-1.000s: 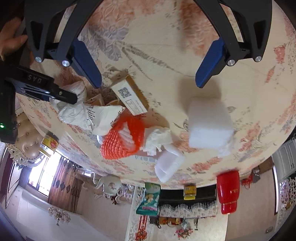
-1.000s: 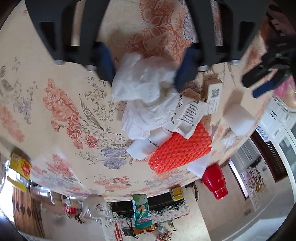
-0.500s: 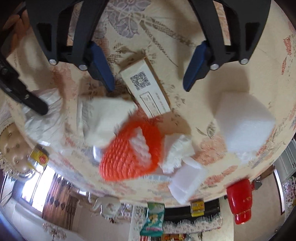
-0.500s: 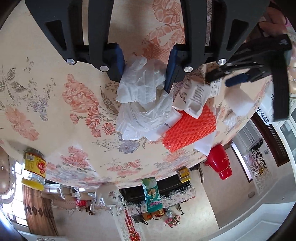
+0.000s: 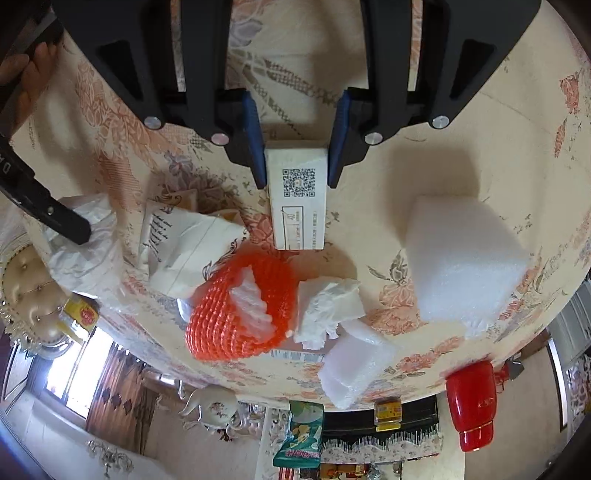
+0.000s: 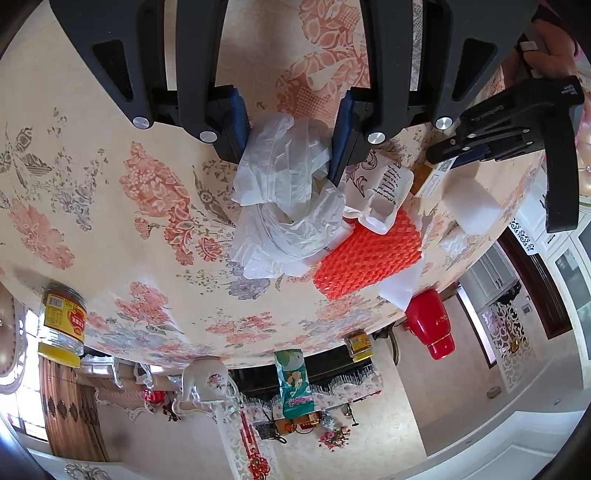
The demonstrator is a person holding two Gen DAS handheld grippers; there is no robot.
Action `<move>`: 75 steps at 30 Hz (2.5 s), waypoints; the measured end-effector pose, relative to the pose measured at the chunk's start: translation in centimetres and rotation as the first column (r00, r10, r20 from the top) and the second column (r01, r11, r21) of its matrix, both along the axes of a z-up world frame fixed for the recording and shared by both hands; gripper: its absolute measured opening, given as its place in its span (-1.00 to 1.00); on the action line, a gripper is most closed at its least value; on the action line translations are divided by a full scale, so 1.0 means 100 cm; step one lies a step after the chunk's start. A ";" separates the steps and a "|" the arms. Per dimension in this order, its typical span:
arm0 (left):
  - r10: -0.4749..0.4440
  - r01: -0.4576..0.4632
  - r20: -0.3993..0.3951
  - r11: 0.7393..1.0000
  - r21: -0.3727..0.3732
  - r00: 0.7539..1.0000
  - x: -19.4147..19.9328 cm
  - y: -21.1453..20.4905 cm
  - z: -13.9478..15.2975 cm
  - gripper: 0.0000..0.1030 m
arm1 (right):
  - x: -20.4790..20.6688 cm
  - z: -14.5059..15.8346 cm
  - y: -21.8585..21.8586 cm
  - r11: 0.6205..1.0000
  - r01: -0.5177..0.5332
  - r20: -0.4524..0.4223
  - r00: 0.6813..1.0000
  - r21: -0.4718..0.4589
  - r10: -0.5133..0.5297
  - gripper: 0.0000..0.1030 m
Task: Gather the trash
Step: 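Grasp the crumpled plastic bag with the right tool while the left tool grasps the small white card box, then carry the plastic bag and card box to the pink bin and release them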
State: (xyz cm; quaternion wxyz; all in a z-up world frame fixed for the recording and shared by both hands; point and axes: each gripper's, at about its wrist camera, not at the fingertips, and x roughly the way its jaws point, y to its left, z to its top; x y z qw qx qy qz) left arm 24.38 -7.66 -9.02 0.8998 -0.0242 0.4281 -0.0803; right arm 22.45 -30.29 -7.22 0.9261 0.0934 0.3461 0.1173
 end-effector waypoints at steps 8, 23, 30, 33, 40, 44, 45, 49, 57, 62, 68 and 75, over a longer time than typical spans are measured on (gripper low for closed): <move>0.014 -0.011 0.104 0.999 -0.035 0.994 -0.014 0.006 0.014 -0.38 | 0.002 -0.002 -0.004 1.000 0.003 -0.013 1.000 0.029 -0.003 -0.26; 0.041 -0.023 0.349 0.998 -0.055 0.936 -0.055 0.008 0.053 -0.38 | -0.017 0.013 0.016 0.996 0.001 0.119 0.993 -0.088 0.009 -0.26; 0.038 -0.020 0.393 0.998 -0.051 0.919 -0.077 0.013 0.068 -0.38 | -0.031 0.022 0.042 0.984 -0.017 0.171 0.984 -0.175 0.047 -0.26; 0.033 -0.024 0.416 0.999 -0.027 0.909 -0.093 0.018 0.074 -0.38 | -0.044 0.035 0.059 0.979 -0.047 0.204 0.975 -0.201 0.088 -0.26; 0.044 -0.055 0.466 0.998 0.011 0.884 -0.127 0.041 0.082 -0.38 | -0.064 0.056 0.091 0.976 -0.120 0.239 0.957 -0.183 0.163 -0.26; 0.070 -0.084 0.482 0.996 0.007 0.873 -0.146 0.061 0.082 -0.38 | -0.074 0.057 0.115 0.967 -0.184 0.230 0.947 -0.176 0.222 -0.26; 0.076 -0.091 0.486 0.996 0.007 0.871 -0.152 0.067 0.081 -0.38 | -0.078 0.058 0.121 0.964 -0.197 0.231 0.944 -0.175 0.235 -0.25; 0.103 -0.127 0.487 0.992 0.017 0.867 -0.173 0.091 0.076 -0.38 | -0.089 0.059 0.149 0.947 -0.261 0.229 0.926 -0.188 0.300 -0.25; 0.231 -0.262 0.484 0.965 -0.003 0.844 -0.216 0.165 0.075 -0.38 | -0.104 0.061 0.214 0.889 -0.414 0.217 0.866 -0.197 0.451 -0.25; 0.327 -0.366 0.471 0.931 -0.010 0.819 -0.246 0.213 0.073 -0.38 | -0.114 0.063 0.270 0.817 -0.538 0.208 0.792 -0.207 0.574 -0.25; 0.454 -0.512 0.465 0.859 -0.001 0.760 -0.285 0.273 0.073 -0.38 | -0.129 0.061 0.340 0.706 -0.681 0.184 0.682 -0.193 0.708 -0.25; 0.578 -0.656 0.472 0.755 -0.001 0.665 -0.323 0.343 0.081 -0.38 | -0.141 0.061 0.422 0.566 -0.803 0.163 0.542 -0.190 0.824 -0.25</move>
